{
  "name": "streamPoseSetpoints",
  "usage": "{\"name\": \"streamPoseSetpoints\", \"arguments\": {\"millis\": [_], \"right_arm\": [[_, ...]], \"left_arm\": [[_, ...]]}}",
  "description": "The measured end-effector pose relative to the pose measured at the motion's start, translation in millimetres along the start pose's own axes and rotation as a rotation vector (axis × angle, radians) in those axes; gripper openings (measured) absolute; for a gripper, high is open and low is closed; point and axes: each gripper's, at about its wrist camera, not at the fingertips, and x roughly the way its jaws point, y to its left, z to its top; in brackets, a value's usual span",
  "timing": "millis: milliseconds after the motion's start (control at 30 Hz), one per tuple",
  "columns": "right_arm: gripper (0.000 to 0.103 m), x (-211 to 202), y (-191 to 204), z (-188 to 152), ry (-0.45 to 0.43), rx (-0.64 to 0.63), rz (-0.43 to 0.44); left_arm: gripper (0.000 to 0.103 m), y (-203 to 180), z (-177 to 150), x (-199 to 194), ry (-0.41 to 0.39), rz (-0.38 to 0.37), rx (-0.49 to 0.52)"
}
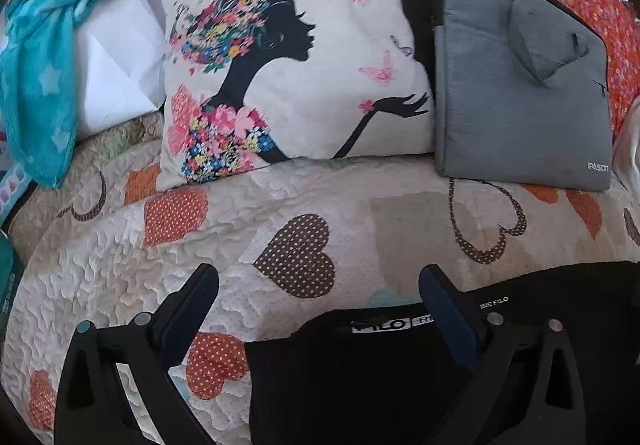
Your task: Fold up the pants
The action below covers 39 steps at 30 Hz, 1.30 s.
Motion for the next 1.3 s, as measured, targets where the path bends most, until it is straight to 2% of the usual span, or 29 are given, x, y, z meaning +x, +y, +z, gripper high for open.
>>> {"name": "streamPoseSetpoints", "arguments": {"millis": [467, 567, 733, 800, 900, 967, 1033, 1167, 1300], "right_arm": [[0.08, 3, -4, -2, 0.013, 0.003, -0.018], [0.08, 1, -3, -1, 0.02, 0.001, -0.015], [0.08, -16, 9, 4, -0.008, -0.02, 0.022], [0.08, -21, 15, 12, -0.017, -0.048, 0.032], [0.08, -18, 26, 33, -0.024, -0.135, -0.021], [0.08, -6, 31, 48, 0.024, -0.19, -0.027], [0.08, 8, 34, 61, 0.072, -0.233, -0.025], [0.08, 35, 30, 75, 0.139, -0.281, -0.063], [0.08, 59, 26, 74, 0.201, -0.321, -0.097]], "left_arm": [[0.1, -9, -1, 4, 0.023, -0.039, 0.009], [0.1, -11, -2, 12, 0.058, -0.089, 0.031], [0.1, -2, 0, 31, 0.151, -0.238, 0.022], [0.1, -1, 1, 37, 0.179, -0.272, 0.043], [0.1, -2, 4, 39, 0.184, -0.322, 0.078], [0.1, -10, 4, 45, 0.21, -0.39, 0.125], [0.1, -21, 1, 55, 0.251, -0.426, 0.173], [0.1, -53, -15, 77, 0.33, -0.412, 0.355], [0.1, -64, -20, 82, 0.339, -0.455, 0.397]]}}
